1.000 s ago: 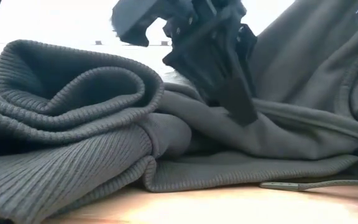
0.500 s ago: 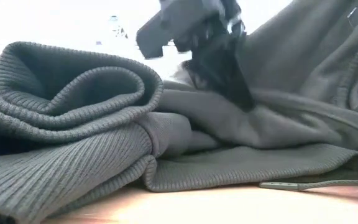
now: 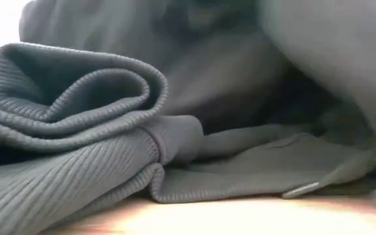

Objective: Sort clothes
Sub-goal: Put the gray hoodie into the white bin

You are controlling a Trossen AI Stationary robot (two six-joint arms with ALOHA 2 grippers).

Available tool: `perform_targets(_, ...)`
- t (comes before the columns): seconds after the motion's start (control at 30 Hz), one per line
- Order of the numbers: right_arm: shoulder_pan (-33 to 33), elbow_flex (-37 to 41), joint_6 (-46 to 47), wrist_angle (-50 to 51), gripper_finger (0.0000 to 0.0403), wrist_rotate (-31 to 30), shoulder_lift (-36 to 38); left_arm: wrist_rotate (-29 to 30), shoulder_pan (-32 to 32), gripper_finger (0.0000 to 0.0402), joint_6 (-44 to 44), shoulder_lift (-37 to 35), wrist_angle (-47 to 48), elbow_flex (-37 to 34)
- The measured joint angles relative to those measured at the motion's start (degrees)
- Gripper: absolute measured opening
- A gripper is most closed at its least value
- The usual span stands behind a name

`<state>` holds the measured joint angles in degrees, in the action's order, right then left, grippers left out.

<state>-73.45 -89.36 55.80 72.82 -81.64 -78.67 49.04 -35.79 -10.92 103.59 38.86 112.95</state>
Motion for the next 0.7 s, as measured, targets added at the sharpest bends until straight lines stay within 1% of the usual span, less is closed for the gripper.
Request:
perform_targets(0.07, 0.0, 0.0, -11.8, -7.0, 0.0000, -7.1, 0.0, 4.6, -2.0, 0.0007, -1.2, -3.8, -4.3, 0.0)
perform_targets(0.1, 0.0, 0.0, -18.1, -10.7, 0.0000, -8.3, 0.0, 6.4, -3.0, 0.0007, -2.8, -5.5, -6.6, 0.0)
perform_targets(0.17, 1.2, -1.7, -31.4, -15.8, 0.0000, -8.2, 0.1, 9.0, -4.7, 0.0007, -7.6, -8.7, -12.9, 0.1)
perform_targets(0.2, 1.9, -3.0, -36.5, -18.7, 0.0000, -8.2, 0.1, 10.0, -5.4, 0.0007, -10.5, -10.0, -16.1, 0.1)
perform_targets(0.33, 6.6, -9.4, -57.7, -31.9, 0.0000, -8.4, 0.2, 10.6, -6.0, 0.0007, -20.5, -14.3, -29.1, 0.1)
perform_targets(0.47, 13.6, -17.9, -78.7, -45.8, 0.0000, -7.3, 0.1, 10.6, -3.5, 0.0007, -29.3, -17.4, -40.8, 0.1)
perform_targets(0.6, 20.4, -28.1, -94.3, -57.9, 0.0000, -3.9, 0.3, 8.8, 0.6, 0.0007, -36.5, -19.6, -51.4, 0.1)
perform_targets(0.7, 24.6, -35.4, -103.9, -63.2, 0.0000, 0.3, 0.4, 6.6, 3.5, 0.0007, -39.8, -21.0, -54.8, 2.4)
